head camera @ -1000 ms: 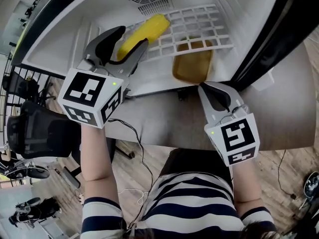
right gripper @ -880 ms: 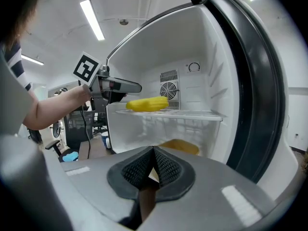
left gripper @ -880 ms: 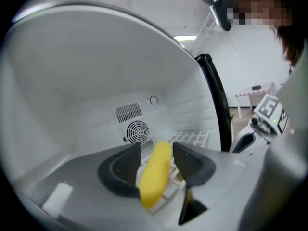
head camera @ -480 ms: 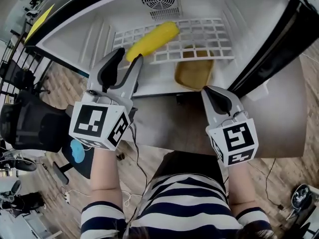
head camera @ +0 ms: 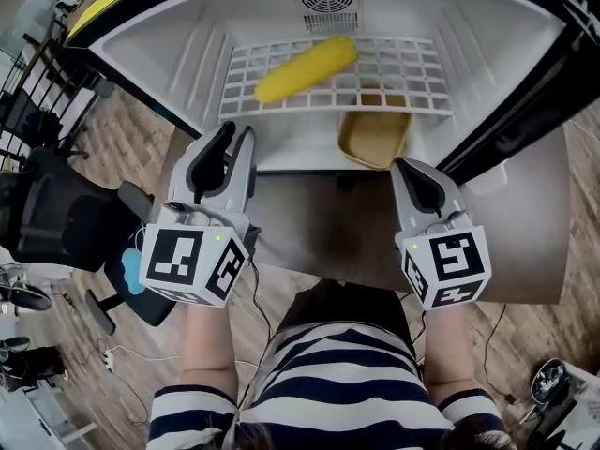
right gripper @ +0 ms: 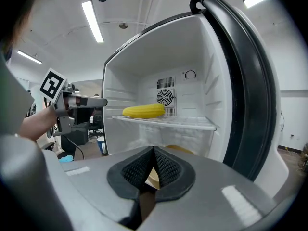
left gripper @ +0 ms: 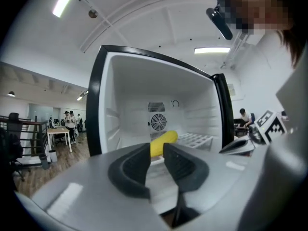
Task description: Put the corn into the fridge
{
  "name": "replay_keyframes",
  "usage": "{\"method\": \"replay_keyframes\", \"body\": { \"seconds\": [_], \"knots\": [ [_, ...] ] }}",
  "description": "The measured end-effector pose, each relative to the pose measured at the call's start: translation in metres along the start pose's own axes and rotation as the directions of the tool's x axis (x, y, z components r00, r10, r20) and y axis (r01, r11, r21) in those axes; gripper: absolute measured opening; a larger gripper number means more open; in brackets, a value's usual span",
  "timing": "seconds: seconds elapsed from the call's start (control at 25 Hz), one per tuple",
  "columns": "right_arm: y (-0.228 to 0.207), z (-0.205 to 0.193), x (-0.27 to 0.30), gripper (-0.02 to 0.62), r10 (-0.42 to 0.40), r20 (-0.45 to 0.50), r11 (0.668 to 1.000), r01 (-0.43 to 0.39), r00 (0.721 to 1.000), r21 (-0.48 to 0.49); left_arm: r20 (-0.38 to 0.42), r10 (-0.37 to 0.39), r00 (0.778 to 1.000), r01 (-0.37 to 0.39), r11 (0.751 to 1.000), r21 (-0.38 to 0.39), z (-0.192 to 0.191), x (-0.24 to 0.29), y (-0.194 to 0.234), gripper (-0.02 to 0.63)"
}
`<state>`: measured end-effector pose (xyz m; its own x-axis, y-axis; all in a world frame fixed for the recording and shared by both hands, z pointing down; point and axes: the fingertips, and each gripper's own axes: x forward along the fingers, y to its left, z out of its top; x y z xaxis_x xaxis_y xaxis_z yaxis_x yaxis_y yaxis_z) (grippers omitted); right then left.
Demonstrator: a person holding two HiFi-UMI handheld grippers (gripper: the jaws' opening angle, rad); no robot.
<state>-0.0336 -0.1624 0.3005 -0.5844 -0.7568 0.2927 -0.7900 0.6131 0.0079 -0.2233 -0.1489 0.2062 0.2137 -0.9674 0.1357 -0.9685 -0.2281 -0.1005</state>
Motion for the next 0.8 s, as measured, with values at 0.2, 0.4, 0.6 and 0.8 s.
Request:
{"method": "replay_keyframes", "body": {
  "seconds": [0.2, 0.4, 0.6, 0.8],
  "knots": [
    [0.005, 0.002, -0.001, -0.002, -0.012, 0.006, 1.0, 0.012, 1.0, 0.003, -0.04, 0.01, 0.999, -0.012, 0.998, -0.054, -0.023, -0.015, 0.0, 0.0],
    [0.007, 0.003, 0.002, -0.002, -0.016, 0.013, 1.0, 0.016, 1.0, 0.001, -0.091, 0.032, 0.995, -0.041, 0.994, -0.098, -0.05, -0.025, 0.006, 0.0],
    [0.009, 0.005, 0.003, -0.002, -0.012, 0.016, 1.0, 0.012, 1.0, 0.027, -0.134, 0.044, 0.99, -0.061, 0.99, -0.127, -0.068, -0.032, 0.009, 0.0],
    [0.013, 0.005, 0.004, -0.002, -0.011, 0.02, 0.999, 0.011, 1.0, 0.039, -0.152, 0.046, 0.987, -0.068, 0.987, -0.146, -0.078, -0.035, 0.011, 0.0]
  ]
}}
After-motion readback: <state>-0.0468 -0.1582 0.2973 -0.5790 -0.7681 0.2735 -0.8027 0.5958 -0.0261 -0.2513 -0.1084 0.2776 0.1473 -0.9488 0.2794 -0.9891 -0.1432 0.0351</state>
